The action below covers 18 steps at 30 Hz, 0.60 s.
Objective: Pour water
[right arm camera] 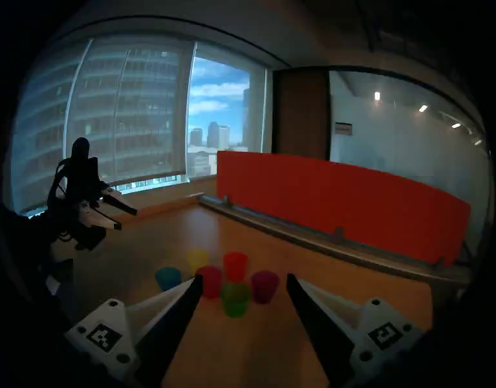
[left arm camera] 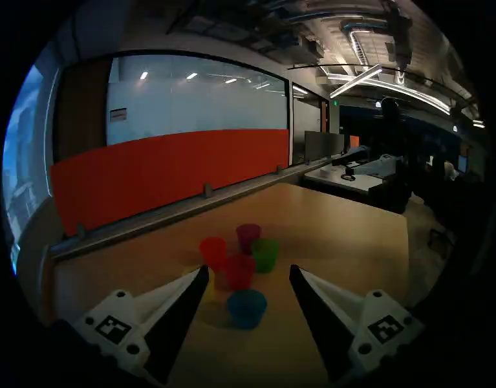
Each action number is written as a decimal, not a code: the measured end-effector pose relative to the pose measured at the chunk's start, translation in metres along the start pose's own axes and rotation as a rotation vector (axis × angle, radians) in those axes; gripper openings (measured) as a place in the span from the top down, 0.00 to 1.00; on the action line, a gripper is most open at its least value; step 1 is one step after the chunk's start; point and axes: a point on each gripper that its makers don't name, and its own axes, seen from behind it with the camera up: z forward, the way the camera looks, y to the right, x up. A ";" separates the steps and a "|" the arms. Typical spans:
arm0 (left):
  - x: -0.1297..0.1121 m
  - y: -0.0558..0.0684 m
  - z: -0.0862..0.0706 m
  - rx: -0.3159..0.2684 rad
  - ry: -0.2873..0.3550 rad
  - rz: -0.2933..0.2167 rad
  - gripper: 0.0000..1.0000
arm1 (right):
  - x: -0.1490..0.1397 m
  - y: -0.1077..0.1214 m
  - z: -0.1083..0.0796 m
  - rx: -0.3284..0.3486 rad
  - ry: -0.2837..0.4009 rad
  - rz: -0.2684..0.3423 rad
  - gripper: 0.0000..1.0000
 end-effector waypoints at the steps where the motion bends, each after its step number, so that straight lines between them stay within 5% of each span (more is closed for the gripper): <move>1: -0.003 0.000 0.001 -0.001 -0.006 -0.001 0.07 | -0.002 0.000 0.001 0.001 -0.004 -0.001 0.00; 18: -0.060 0.007 0.023 -0.040 -0.130 0.028 0.07 | -0.025 0.009 0.019 0.006 -0.041 0.007 0.00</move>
